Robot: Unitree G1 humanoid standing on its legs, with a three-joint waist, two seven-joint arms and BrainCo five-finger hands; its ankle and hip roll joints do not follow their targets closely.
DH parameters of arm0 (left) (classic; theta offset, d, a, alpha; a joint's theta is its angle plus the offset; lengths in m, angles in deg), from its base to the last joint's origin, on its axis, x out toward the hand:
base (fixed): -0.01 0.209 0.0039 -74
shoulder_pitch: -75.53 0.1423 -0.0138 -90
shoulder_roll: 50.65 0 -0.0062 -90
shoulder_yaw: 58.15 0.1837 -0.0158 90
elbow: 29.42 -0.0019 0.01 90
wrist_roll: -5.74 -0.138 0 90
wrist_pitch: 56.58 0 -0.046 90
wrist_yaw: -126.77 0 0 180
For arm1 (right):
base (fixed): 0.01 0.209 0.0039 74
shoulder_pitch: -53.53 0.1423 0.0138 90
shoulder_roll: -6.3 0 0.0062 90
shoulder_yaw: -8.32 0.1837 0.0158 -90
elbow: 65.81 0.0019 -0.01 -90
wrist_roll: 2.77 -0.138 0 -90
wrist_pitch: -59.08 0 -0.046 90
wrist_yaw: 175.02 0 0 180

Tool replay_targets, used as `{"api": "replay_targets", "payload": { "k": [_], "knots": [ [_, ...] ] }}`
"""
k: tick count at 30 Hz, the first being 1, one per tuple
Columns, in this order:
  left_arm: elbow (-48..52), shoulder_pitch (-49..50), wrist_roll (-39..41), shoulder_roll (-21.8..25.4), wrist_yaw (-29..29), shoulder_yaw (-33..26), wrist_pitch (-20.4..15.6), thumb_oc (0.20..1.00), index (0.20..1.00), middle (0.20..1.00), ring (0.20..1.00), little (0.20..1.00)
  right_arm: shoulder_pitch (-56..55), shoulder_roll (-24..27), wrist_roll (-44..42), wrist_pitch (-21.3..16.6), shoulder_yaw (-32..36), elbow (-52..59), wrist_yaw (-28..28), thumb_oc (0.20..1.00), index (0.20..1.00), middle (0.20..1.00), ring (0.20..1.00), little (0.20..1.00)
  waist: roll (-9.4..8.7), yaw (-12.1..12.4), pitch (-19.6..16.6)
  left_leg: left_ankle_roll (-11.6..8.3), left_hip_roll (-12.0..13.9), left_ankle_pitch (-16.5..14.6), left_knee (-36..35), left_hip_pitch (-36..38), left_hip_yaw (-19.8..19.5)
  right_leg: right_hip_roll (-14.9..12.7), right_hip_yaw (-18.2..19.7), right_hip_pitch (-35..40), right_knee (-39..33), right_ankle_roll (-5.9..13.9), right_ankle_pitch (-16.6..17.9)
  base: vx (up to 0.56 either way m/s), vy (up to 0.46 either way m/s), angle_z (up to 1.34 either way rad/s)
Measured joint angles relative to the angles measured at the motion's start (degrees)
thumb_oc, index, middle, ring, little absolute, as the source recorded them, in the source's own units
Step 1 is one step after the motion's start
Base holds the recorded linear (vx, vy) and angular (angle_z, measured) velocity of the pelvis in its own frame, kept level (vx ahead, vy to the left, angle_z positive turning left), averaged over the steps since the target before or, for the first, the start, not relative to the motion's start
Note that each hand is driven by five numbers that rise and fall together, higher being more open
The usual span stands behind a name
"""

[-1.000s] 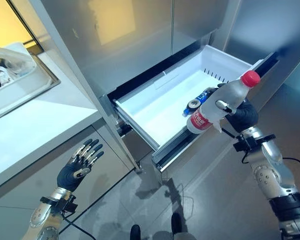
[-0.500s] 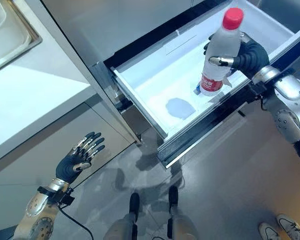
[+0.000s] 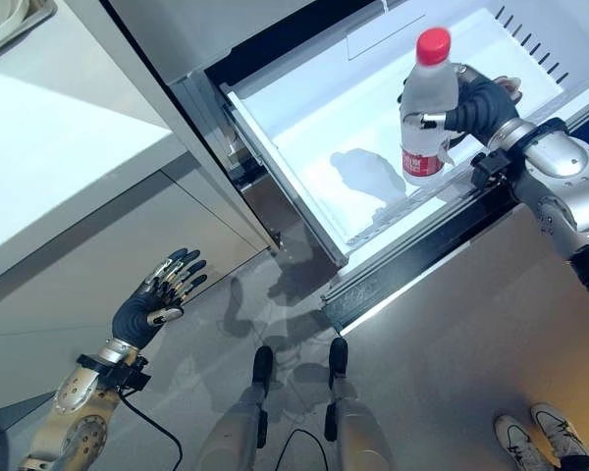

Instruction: Take the drinks into the refrigerator

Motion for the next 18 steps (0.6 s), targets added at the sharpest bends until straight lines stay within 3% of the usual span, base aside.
{"api": "replay_targets", "payload": {
  "k": [18],
  "knots": [
    [-0.09,-1.16,-1.08,3.32,-1.75,2.52,-1.38,1.000,1.000,1.000,1.000,1.000,4.74,-5.35,10.03,0.05,-0.67,-8.85,0.64,0.200,0.200,0.200,0.200,0.200,-0.08,1.41,0.67,-0.42,-0.17,0.94,0.22,-2.11,-1.12,-0.19,-1.27,-1.47,0.00,-0.26,0.27,-0.02,-0.012,0.03]
  ]
}}
